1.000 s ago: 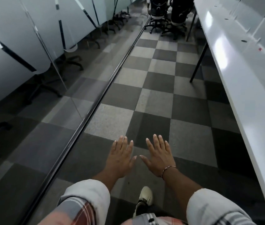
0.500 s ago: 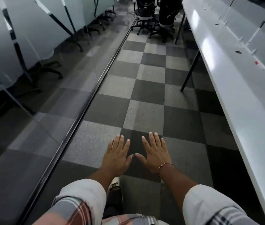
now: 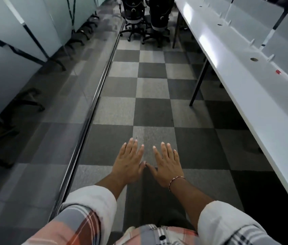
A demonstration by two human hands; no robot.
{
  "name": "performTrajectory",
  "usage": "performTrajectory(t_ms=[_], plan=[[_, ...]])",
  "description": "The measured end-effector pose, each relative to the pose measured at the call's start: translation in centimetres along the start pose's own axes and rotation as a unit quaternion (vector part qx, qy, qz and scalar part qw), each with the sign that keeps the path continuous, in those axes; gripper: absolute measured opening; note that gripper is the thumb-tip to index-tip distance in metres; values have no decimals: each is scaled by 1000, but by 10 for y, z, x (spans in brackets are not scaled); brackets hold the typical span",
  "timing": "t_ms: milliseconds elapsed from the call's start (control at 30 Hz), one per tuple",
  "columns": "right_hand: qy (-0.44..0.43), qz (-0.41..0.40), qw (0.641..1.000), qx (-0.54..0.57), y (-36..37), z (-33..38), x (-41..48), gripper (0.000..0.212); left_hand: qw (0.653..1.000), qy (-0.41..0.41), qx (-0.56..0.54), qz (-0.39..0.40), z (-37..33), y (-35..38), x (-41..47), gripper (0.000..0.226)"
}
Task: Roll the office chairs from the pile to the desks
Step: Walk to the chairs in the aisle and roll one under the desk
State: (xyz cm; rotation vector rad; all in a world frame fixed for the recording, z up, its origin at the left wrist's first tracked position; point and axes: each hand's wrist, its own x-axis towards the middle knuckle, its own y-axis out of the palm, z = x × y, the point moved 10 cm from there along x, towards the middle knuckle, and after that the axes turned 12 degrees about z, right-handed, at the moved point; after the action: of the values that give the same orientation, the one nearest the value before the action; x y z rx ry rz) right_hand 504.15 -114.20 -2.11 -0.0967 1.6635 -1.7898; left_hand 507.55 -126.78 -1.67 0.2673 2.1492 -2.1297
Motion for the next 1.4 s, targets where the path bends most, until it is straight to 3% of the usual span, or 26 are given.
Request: performTrajectory(t_ms=[233,400,533,700,1100,1400], plan=[[24,-10,1000,-9,-48,-51,122,69,1000,18,4,21,32,-9,132,71],[15,-12,1000,-19,-94,-98,214,83,999,27,20,37,42,-32,240,80],[-4,-13,999,-33,-143,-127,282,86,1000,4,-5,4,54,-68,322,79],[-7,-22,999,-30,-189,-151,354,70,1000,2,-7,17,69,-78,397,75],[22,-3,999,-29,-256,-214,565,71,999,27,4,25,153,-90,619,70],[39,-28,999,-19,-352,-240,711,73,999,49,0,18,219,-148,787,71]])
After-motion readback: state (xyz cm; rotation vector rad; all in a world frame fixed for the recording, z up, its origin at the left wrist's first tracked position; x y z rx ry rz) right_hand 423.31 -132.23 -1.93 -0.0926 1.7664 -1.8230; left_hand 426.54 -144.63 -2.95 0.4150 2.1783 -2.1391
